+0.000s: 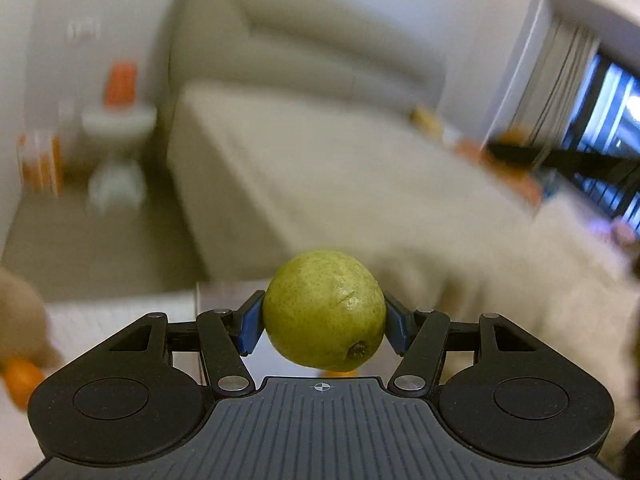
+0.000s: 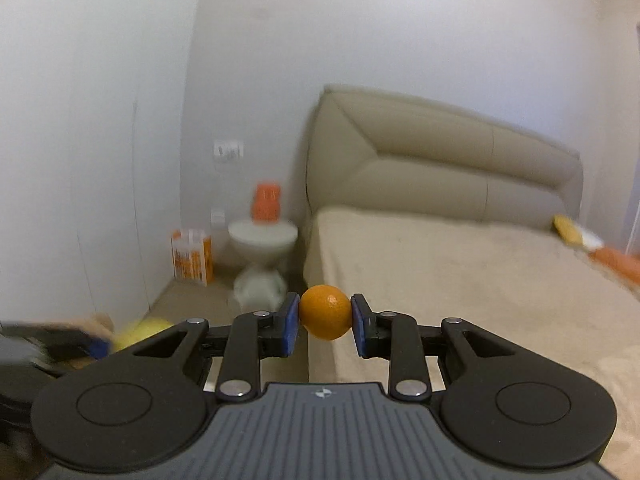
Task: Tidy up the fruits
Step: 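Lift the guava and mandarin and carry them over the pink box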
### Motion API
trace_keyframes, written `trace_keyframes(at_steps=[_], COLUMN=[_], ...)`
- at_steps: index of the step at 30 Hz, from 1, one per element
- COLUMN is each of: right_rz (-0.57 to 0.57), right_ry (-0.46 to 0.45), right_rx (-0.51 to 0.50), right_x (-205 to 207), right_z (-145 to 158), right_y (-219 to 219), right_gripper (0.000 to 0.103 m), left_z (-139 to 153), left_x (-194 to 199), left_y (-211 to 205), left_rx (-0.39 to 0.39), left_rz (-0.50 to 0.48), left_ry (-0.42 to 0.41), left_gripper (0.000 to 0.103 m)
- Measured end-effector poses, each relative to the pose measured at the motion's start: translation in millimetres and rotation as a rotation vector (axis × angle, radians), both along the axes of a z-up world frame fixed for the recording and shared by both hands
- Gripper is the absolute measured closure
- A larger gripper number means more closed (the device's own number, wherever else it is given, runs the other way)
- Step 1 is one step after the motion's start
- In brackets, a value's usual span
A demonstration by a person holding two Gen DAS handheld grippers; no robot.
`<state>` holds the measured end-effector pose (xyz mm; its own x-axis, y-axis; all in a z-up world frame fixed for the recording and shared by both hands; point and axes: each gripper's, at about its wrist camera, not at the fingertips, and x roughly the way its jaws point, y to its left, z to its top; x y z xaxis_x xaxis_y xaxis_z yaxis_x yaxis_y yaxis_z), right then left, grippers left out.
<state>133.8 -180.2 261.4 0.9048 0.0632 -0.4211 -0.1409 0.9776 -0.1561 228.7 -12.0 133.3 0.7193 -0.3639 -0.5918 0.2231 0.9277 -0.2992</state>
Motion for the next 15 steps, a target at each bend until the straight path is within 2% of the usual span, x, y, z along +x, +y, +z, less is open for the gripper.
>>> trace_keyframes(at_steps=[3, 6, 9, 15], right_rz=[0.002, 0.021, 0.052, 0.068], right_ry=[0.092, 0.171, 0.275, 0.410], right_rx=[-0.034, -0.068, -0.051, -0.001], right_x=[27.4, 50.3, 74.1, 94.5], right_z=[-28.8, -55.8, -84.8, -137.8], right_y=[-6.1, -3.9, -2.2, -5.0], right_gripper=[0.076, 0.076, 0.076, 0.076], left_z=[-44.2, -71.6, -79.8, -83.0], left_x=[22.6, 34.6, 27.5, 12.0], left_y=[-14.5, -19.9, -31.1, -37.7], left_rx=[0.045, 0.089, 0.184, 0.256], left_rz=[-0.033, -0.072, -0.103, -0.134], left_ry=[0.084, 0.164, 0.128, 0.039], left_gripper=[0.037, 0.037, 0.037, 0.037])
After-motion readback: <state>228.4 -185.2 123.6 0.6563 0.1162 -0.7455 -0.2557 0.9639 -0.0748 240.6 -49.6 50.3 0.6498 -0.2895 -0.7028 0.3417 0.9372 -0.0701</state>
